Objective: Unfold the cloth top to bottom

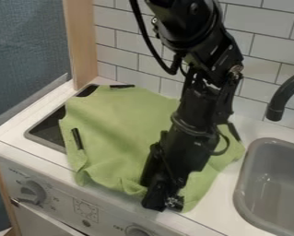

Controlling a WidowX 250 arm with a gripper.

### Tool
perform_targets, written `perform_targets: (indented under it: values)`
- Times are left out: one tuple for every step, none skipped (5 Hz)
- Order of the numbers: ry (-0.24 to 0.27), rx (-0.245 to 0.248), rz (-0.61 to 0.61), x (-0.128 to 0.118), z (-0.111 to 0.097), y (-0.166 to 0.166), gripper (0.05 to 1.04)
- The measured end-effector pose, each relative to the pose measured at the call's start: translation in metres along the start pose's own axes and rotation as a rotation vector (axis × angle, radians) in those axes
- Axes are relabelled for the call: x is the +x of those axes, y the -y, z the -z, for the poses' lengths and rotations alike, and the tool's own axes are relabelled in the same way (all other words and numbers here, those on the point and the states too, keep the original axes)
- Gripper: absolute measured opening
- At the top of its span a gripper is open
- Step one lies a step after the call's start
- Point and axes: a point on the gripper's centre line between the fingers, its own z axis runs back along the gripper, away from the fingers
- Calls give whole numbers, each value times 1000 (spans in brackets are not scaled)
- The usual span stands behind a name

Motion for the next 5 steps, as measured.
perform_targets:
  values:
    - [6,-1,-23,2,-3,-1,1005]
    - [63,15,-35,4,-23,-2,1010]
    - [132,41,-53,6,-46,-3,999]
    - [209,60,-58,7,-70,-2,999]
    - [253,114,-124,5,-82,-7,999]
